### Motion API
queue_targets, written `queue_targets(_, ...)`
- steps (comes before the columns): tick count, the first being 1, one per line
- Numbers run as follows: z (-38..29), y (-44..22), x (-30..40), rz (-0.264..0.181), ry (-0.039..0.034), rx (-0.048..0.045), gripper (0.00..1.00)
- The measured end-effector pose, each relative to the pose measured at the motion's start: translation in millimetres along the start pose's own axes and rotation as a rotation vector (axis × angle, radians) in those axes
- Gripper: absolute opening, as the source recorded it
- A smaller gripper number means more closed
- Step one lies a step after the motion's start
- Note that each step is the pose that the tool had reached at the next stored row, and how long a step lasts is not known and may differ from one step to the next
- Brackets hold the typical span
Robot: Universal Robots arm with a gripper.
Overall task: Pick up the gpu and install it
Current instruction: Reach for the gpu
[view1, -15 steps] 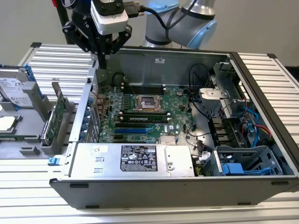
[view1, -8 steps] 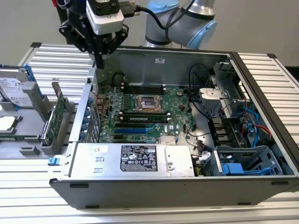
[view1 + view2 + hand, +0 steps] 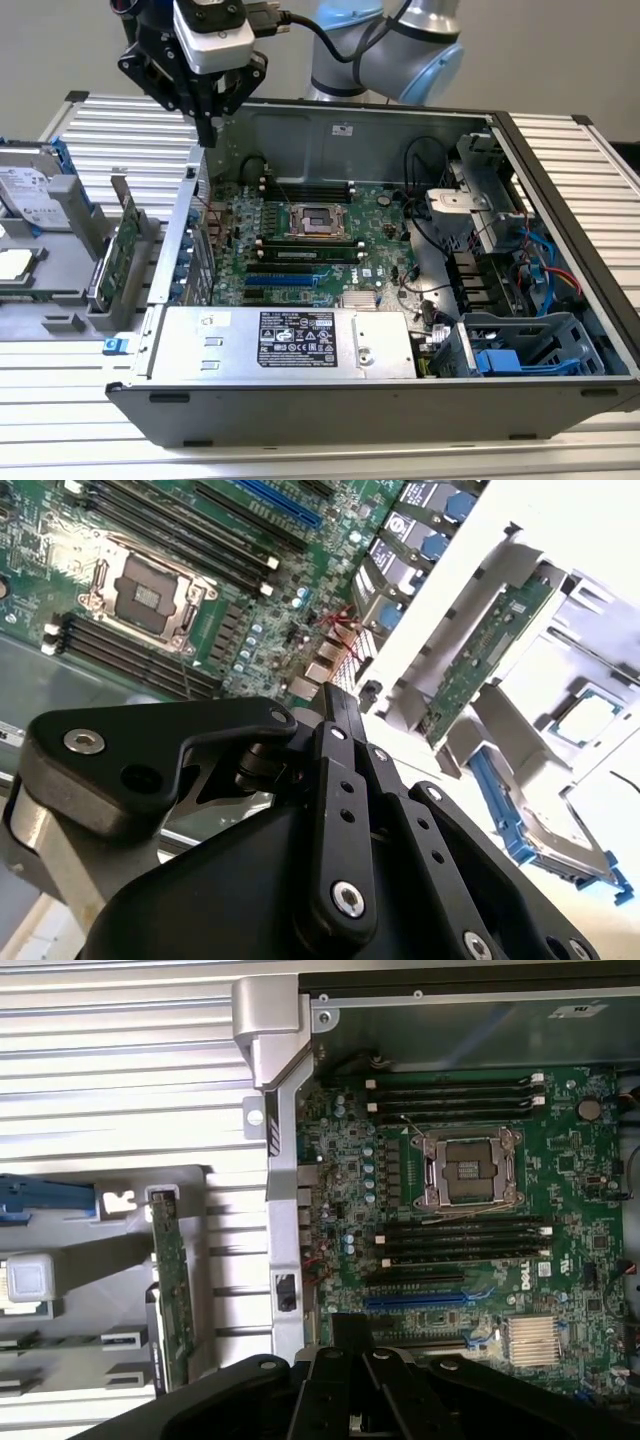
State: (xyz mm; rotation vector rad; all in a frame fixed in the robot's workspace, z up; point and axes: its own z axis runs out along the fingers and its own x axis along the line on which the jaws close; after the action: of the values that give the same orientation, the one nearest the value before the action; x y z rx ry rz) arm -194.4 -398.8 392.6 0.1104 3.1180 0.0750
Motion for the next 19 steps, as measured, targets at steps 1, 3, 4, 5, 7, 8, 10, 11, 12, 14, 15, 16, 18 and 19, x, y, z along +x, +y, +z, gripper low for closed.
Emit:
queue_targets(1, 0.0, -0.1, 0.9, 0.0, 0.0, 0.0, 0.0)
queue_targets(3, -0.1, -0.2, 2.7, 0.0, 0.0, 0.0, 0.0)
queue_targets(4, -0.1, -0.2, 3.6, 0.0, 0.0, 0.0, 0.0)
queue_targets(5, -0.1, -0.3, 4.4, 0.0, 0.0, 0.0, 0.0)
queue_targets(7, -0.1, -0.4, 6.3, 0.0, 0.0, -0.0001, 0.0)
queue_targets(8, -0.1, -0.5, 7.1, 0.0, 0.0, 0.0, 0.0)
queue_targets(10, -0.2, -0.6, 8.8, 0.0, 0.0, 0.0, 0.0)
queue_targets(11, -0.2, -0.7, 9.6, 0.0, 0.0, 0.0, 0.0)
queue_targets(12, -0.2, -0.7, 10.4, 0.0, 0.0, 0.0, 0.0)
queue_targets(14, -0.2, -0.8, 12.1, 0.0, 0.0, 0.0, 0.0)
queue_targets(15, -0.3, -0.9, 12.9, 0.0, 0.0, 0.0, 0.0)
queue_targets(16, -0.3, -1.0, 13.9, 0.0, 0.0001, 0.0, 0.0)
queue_targets(18, -0.3, -1.1, 15.8, 0.0, 0.0, -0.0001, 0.0)
queue_targets(19, -0.4, -1.2, 16.8, 0.0, 0.0, -0.0001, 0.0)
